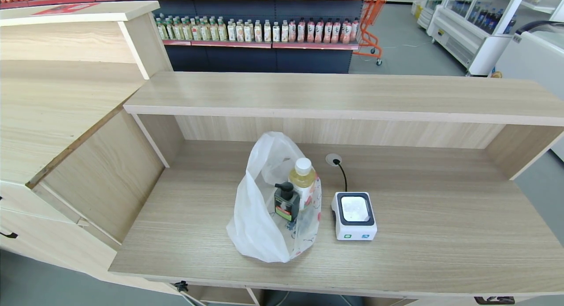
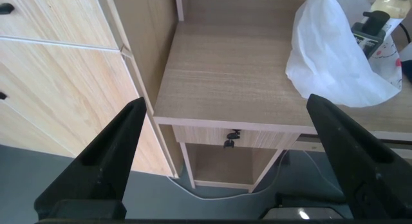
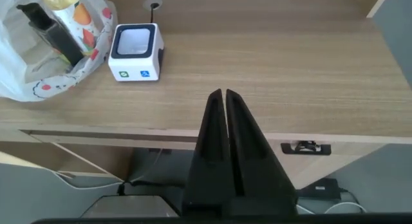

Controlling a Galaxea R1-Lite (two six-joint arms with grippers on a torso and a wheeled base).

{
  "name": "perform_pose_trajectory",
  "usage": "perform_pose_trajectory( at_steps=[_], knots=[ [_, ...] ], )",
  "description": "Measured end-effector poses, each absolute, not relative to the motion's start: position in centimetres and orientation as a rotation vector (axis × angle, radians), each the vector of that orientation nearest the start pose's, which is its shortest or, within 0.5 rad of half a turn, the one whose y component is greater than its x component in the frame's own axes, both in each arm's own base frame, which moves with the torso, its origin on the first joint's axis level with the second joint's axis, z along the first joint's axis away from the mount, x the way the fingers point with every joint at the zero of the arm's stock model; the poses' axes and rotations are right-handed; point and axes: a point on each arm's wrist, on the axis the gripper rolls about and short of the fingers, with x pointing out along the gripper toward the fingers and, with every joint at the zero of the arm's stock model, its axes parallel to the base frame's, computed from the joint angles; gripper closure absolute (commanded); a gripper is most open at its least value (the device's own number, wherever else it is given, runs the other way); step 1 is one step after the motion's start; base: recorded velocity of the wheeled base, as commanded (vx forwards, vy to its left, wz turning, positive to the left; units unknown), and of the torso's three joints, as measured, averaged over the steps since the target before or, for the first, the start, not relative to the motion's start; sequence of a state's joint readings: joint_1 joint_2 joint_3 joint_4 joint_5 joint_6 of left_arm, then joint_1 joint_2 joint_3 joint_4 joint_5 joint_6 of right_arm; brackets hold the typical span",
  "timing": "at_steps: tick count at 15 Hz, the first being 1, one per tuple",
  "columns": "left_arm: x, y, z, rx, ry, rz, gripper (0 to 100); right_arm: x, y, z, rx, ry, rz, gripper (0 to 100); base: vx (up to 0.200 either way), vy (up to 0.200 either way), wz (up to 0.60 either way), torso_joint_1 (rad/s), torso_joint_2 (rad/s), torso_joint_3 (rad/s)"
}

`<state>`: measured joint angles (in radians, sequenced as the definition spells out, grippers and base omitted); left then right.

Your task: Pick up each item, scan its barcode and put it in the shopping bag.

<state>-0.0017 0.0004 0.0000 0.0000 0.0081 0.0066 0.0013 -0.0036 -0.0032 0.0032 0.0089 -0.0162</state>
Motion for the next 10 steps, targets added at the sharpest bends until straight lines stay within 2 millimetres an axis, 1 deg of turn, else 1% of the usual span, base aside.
perform_pose_trajectory(
  at_steps=[3,9,10],
  knots=[
    [-2.28,0.02,7.55,0.005,0.0,0.006,0,-2.33,0.02,7.59,-0.016,-0.003,0.01,100,0.0,0.0,0.0,0.0,0.0,0.0],
    [-2.27,0.01,7.55,0.011,0.001,0.006,0,-2.33,0.02,7.58,-0.015,-0.003,0.011,100,0.2,-0.2,0.0,0.006,0.0,0.003],
    [-2.27,0.02,7.55,0.01,0.001,0.006,0,-2.33,0.02,7.58,-0.015,-0.003,0.011,100,0.0,0.0,0.0,0.0,0.0,0.0]
  ],
)
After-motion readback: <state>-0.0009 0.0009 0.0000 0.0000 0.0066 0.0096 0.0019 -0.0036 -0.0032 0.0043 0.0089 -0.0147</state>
